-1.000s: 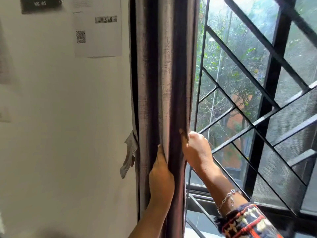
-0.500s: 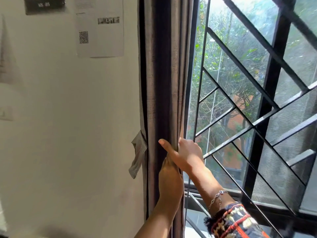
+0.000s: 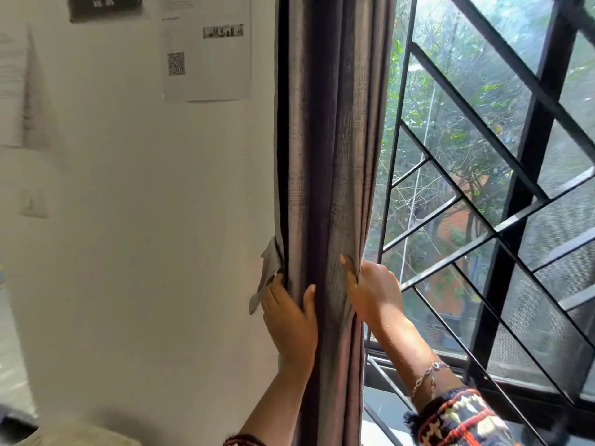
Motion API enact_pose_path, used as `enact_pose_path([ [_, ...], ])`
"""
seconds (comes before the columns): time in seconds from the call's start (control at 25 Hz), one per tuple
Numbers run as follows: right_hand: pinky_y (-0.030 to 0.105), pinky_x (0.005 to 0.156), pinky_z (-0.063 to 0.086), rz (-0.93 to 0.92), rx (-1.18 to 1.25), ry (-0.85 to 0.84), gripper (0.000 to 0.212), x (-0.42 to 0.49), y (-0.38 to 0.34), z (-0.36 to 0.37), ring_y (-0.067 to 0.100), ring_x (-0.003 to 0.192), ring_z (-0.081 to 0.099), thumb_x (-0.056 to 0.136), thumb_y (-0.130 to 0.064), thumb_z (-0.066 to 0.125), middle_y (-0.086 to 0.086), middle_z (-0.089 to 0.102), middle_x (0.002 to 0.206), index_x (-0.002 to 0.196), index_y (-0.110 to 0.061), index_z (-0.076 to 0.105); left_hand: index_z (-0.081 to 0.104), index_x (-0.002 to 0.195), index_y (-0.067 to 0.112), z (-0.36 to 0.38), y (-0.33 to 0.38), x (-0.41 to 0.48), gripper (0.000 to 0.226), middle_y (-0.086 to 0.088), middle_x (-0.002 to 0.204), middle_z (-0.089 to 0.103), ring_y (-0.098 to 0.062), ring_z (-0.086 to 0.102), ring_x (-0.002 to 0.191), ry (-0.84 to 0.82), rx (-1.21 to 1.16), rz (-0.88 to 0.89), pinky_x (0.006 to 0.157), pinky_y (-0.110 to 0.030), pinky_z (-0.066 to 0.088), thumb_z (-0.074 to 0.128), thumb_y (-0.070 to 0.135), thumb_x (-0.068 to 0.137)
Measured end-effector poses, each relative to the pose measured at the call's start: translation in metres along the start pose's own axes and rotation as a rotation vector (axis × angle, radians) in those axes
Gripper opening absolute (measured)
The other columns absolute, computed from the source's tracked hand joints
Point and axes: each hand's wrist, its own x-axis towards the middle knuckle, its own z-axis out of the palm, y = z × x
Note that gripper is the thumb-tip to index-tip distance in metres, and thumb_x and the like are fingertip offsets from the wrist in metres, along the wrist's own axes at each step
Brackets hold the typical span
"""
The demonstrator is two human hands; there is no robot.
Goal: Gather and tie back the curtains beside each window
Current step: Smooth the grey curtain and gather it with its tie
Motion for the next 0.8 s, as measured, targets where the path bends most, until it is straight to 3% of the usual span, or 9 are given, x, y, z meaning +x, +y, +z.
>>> enact_pose_path([
  [0.16,0.031,0.058,0.034,0.021,-0.16,0.006,0.028,0.004,0.004,0.005,0.035,0.076,0.06,0.095,-0.024,0.042,0.017,0.066,0.084,0.071,-0.011,0.043,0.057,0.11,0.001,-0.002,-0.009,0.013,0.023,-0.014,0.102,0.063,-0.031,0.059,0.097,-0.114,0.094,-0.068,0.084,-0.041,0.05,0.05,0.011,0.09],
  [0.24,0.033,0.061,0.035,0.042,-0.196,0.021,0.022,0.007,0.005,0.007,0.036,0.082,0.061,0.095,-0.02,0.04,0.018,0.066,0.089,0.083,-0.006,0.053,0.058,0.101,0.0,-0.004,-0.011,0.01,0.017,-0.014,0.094,0.063,-0.029,0.06,0.088,-0.135,0.049,-0.045,0.079,-0.04,0.051,0.045,0.005,0.091],
  [0.32,0.035,0.067,0.039,0.062,-0.133,0.018,0.027,0.009,0.003,0.009,0.038,0.088,0.06,0.098,-0.024,0.036,0.021,0.066,0.093,0.095,-0.007,0.058,0.056,0.09,0.002,-0.006,-0.01,0.0,0.012,-0.013,0.085,0.061,-0.027,0.059,0.08,-0.163,-0.021,0.008,0.075,-0.04,0.052,0.044,0.004,0.092],
  [0.4,0.034,0.068,0.04,0.09,0.001,-0.006,0.03,0.011,-0.003,0.012,0.04,0.089,0.061,0.098,-0.028,0.035,0.023,0.066,0.091,0.091,-0.009,0.058,0.055,0.083,0.005,-0.008,-0.006,-0.013,0.013,-0.01,0.079,0.058,-0.025,0.056,0.075,-0.189,-0.053,0.092,0.069,-0.036,0.051,0.045,0.004,0.092],
  [0.6,0.031,0.067,0.045,0.102,0.118,-0.152,0.038,0.01,-0.02,0.017,0.034,0.079,0.062,0.097,-0.042,0.031,0.014,0.064,0.084,0.091,-0.014,0.056,0.061,0.083,0.001,-0.009,0.002,-0.029,0.017,-0.013,0.078,0.064,-0.029,0.06,0.074,-0.203,-0.064,0.227,0.072,-0.039,0.05,0.05,0.012,0.091],
  [0.72,0.024,0.052,0.033,0.007,0.099,-0.228,0.043,0.006,-0.032,0.019,0.019,0.059,0.045,0.093,-0.056,0.025,-0.001,0.048,0.062,0.081,-0.021,0.048,0.065,0.087,-0.002,-0.009,0.005,-0.029,0.008,-0.015,0.08,0.068,-0.031,0.066,0.075,-0.18,0.009,0.315,0.071,-0.035,0.055,0.061,0.004,0.085],
  [0.8,0.024,0.053,0.029,-0.007,0.066,-0.22,0.044,0.005,-0.036,0.02,0.017,0.058,0.042,0.093,-0.054,0.031,-0.004,0.045,0.064,0.086,-0.018,0.054,0.067,0.086,-0.003,-0.006,0.002,-0.029,0.009,-0.015,0.077,0.069,-0.029,0.068,0.07,-0.161,0.061,0.384,0.066,-0.033,0.057,0.068,-0.001,0.077],
])
